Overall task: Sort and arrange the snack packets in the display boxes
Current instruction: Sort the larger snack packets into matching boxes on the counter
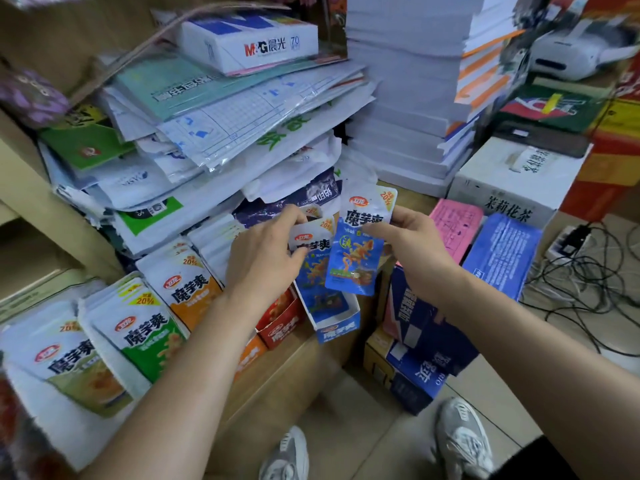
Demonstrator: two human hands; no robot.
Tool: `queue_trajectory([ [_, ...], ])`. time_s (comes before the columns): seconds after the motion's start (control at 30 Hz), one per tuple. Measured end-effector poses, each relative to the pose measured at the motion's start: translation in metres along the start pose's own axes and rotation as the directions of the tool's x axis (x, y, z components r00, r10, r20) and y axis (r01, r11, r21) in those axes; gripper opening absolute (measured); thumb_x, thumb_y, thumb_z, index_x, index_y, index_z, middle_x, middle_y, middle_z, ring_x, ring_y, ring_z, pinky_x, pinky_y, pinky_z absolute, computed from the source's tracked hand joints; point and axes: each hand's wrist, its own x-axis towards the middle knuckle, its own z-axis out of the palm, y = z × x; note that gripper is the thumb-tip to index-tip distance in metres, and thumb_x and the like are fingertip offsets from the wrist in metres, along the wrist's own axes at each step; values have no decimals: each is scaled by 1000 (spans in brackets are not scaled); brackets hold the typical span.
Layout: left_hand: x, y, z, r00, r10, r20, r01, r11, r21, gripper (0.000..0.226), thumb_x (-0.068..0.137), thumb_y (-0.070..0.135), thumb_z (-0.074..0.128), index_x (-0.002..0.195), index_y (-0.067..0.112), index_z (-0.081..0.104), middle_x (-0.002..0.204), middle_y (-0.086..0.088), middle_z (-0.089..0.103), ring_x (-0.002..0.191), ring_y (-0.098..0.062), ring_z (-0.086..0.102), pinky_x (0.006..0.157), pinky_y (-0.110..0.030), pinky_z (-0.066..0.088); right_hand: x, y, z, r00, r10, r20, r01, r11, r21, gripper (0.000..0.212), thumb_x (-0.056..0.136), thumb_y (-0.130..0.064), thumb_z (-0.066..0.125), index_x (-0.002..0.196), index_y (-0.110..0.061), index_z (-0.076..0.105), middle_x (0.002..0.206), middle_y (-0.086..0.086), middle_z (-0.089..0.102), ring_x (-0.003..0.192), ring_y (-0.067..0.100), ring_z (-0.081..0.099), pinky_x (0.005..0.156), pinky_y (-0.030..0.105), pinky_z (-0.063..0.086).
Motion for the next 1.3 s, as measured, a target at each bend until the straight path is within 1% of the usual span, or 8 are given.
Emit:
queue_trajectory([
  [0.1,-1,-5,6,995,34,-94,-22,991,129,29,82,35,82,103,27,65,82,3,63,75,-21,54,60,-29,33,-2,-3,-1,993,-111,48,114,992,-61,18,91,-7,71,108,-12,73,100,2,78,86,18,70,65,29,48],
  [0.4,-2,-19,16,990,46,-134,-9,964,264,48,78,44,83,120,24,72,101,0,63,97,-26,52,82,-40,40,-10,-6,2,975,-210,67,216,971,-99,19,93,-9,69,111,-14,73,97,0,79,84,19,75,53,25,54],
  [0.53,2,-20,10,988,37,-153,10,956,295,72,71,53,84,133,26,61,122,0,59,111,-28,48,89,-41,37,-7,-12,5,964,-248,-97,255,965,62,9,96,-8,65,96,-13,72,84,-5,78,83,15,75,65,30,62],
  [0.63,0,-19,10,990,34,-135,10,951,310,80,67,59,84,137,28,60,126,2,58,114,-27,45,89,-43,34,0,-20,5,965,-203,-163,237,946,220,23,98,-12,64,76,-17,70,83,0,76,92,22,74,77,36,62],
  [0.87,0,-17,12,980,20,-196,42,951,305,60,70,61,81,117,28,66,126,4,60,114,-28,49,87,-44,33,15,-27,16,988,-90,-128,141,864,483,36,98,-12,63,63,-17,67,86,5,74,88,20,73,89,42,60],
  [1.03,3,-19,16,993,-18,-119,57,940,336,47,75,61,77,109,29,70,125,6,62,115,-26,47,90,-45,34,23,-31,22,993,-103,-57,117,812,572,21,98,-13,63,78,-6,61,96,14,70,95,24,70,90,41,58],
  [1.17,2,-23,17,986,-20,-165,53,979,196,15,76,37,85,84,30,74,116,6,67,110,-25,50,85,-43,34,25,-32,30,986,-163,29,124,844,522,32,99,-13,60,70,-12,72,96,11,73,90,20,72,90,40,59],
  [1.3,-1,-25,16,989,-25,-147,45,990,131,14,74,30,88,75,32,74,120,1,70,110,-27,57,85,-42,33,29,-25,33,978,-192,79,161,942,294,23,98,-14,63,91,7,70,103,20,74,101,25,73,82,32,60],
])
